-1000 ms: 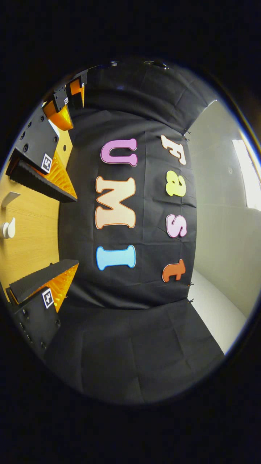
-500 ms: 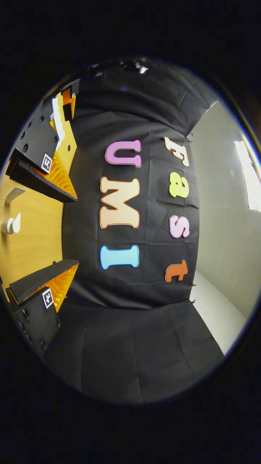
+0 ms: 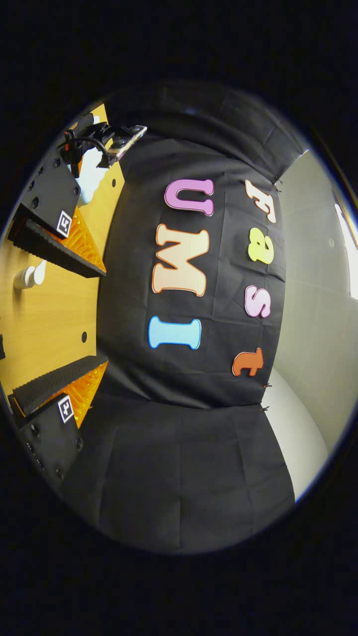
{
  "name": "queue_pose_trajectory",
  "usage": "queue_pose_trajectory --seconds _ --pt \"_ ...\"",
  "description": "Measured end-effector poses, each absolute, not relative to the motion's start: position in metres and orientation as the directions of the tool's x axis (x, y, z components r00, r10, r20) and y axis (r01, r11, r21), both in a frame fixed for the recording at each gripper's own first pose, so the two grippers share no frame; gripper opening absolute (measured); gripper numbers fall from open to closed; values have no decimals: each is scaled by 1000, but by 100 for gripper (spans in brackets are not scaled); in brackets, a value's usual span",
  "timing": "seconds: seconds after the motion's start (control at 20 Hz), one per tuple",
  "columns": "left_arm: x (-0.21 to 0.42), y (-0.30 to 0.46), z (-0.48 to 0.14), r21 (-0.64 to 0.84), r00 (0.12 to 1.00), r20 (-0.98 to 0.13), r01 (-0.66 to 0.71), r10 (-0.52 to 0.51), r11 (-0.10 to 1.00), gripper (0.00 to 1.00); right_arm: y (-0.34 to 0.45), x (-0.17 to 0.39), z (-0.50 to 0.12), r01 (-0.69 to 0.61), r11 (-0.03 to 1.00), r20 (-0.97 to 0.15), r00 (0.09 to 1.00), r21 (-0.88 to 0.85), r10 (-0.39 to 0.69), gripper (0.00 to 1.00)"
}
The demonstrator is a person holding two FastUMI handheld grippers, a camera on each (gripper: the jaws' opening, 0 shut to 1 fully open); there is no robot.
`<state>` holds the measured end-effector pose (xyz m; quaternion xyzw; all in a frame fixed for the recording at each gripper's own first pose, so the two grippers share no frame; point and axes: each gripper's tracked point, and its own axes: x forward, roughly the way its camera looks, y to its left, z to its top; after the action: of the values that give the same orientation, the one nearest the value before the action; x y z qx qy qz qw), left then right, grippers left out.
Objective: First open the suitcase, pack the skin care products into it, and then close the suitcase.
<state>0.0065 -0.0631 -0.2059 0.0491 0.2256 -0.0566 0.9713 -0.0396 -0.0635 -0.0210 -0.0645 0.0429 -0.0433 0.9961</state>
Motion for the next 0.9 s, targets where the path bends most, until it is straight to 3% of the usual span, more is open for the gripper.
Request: queue_pose_trajectory --seconds 0.2,0.35,0.55,0.7,0.8,0.85,0.9 --pt "9 -65 -239 112 855 -514 153 -75 982 93 -69 -43 -25 90 985 -91 990 -148 -104 99" --pt "18 -70 -248 166 849 -524 181 -69 969 83 -71 -44 -30 88 984 -100 990 -153 -104 99" --pt "20 -79 -269 114 800 -596 173 -72 978 76 -74 -45 -29 88 983 -94 990 -159 -104 99" --pt "21 -76 -283 120 776 -629 160 -50 980 76 -77 -47 -30 94 981 -93 989 -169 -111 99" --pt "19 -79 -289 106 754 -653 173 -62 979 68 -81 -49 -31 103 980 -92 989 -171 -120 100" --pt "21 -77 -292 102 751 -658 163 -56 981 54 -82 -50 -31 106 980 -91 988 -171 -123 99" --pt "21 -71 -292 110 751 -660 148 -40 983 49 -83 -50 -31 106 980 -91 988 -171 -123 99"
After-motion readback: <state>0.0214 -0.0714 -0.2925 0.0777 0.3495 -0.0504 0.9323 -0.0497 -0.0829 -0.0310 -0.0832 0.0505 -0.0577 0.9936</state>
